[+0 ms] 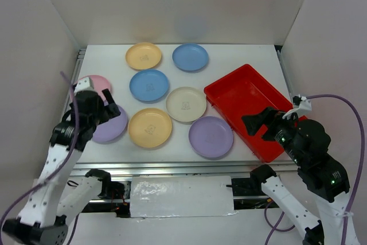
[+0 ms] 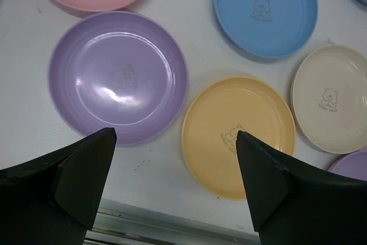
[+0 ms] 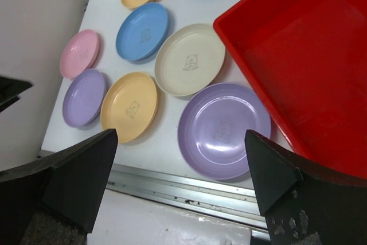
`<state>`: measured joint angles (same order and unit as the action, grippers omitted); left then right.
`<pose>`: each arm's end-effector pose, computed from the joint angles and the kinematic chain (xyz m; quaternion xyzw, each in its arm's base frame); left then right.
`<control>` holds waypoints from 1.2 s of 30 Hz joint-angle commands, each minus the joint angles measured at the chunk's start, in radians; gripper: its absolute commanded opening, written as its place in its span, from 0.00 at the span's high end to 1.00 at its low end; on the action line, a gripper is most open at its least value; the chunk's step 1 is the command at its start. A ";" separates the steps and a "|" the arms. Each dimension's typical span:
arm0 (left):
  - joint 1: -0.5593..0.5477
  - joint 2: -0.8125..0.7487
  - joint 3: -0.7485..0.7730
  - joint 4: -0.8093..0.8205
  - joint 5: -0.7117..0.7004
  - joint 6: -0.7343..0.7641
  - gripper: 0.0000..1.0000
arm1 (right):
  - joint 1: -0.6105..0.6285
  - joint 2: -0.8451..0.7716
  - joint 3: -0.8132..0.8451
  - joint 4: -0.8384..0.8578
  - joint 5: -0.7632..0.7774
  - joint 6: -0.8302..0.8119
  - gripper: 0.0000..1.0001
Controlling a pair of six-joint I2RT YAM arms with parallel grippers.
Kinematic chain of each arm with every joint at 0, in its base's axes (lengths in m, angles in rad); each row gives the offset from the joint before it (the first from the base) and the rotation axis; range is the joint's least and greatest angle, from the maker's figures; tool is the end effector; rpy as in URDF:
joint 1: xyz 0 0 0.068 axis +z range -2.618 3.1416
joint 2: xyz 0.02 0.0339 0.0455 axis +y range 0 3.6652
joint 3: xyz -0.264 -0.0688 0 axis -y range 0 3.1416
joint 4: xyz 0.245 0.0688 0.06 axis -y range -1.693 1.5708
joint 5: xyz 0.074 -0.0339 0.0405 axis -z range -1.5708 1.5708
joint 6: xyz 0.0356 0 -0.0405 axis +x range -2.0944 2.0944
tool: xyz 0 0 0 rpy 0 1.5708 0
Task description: Place the plates into the plastic bin on the countertop
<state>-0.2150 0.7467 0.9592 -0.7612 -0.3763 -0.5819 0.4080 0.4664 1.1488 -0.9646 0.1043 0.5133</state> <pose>0.1439 -0.0180 0.3473 -0.2463 0.8258 -0.0361 0.5061 0.0396 0.0131 0.4028 0.0733 0.7957 0.2293 0.5558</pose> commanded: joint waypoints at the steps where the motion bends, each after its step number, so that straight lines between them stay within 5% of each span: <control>1: 0.077 0.203 0.059 0.146 0.201 0.014 0.01 | 0.002 0.003 -0.030 0.101 -0.086 0.011 0.00; 2: 0.121 0.264 0.075 0.163 0.337 -0.005 0.01 | 0.000 0.009 -0.035 0.109 -0.100 0.013 0.00; 5: 0.210 0.599 0.169 0.229 0.442 -0.096 0.01 | 0.000 0.018 -0.047 0.136 -0.143 0.022 0.00; 12: 0.166 1.156 0.617 0.176 0.443 -0.107 0.01 | 0.000 0.014 -0.081 0.175 -0.201 0.017 0.00; 15: 0.143 1.275 0.740 0.106 0.384 -0.116 0.01 | 0.003 0.018 -0.090 0.173 -0.206 0.019 0.00; 22: 0.143 1.379 0.701 0.091 0.255 -0.199 0.07 | 0.002 0.017 -0.092 0.181 -0.207 0.013 0.00; 28: 0.117 1.454 0.701 0.089 0.221 -0.213 0.32 | 0.003 0.020 -0.095 0.196 -0.224 0.021 0.00; 29: 0.115 1.458 0.694 0.092 0.218 -0.214 0.53 | 0.005 0.018 -0.095 0.196 -0.226 0.022 0.00; 32: 0.111 1.401 0.639 0.106 0.171 -0.237 0.78 | 0.005 0.015 -0.093 0.191 -0.218 0.021 0.00; 36: 0.109 1.263 0.540 0.149 0.114 -0.269 0.97 | 0.005 0.021 -0.084 0.188 -0.218 0.022 0.00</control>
<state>-0.0982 2.0701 1.5661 -0.5648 -0.1497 -0.8379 0.4080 0.4808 1.0561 -0.8371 -0.1028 0.5343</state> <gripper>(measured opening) 0.186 0.998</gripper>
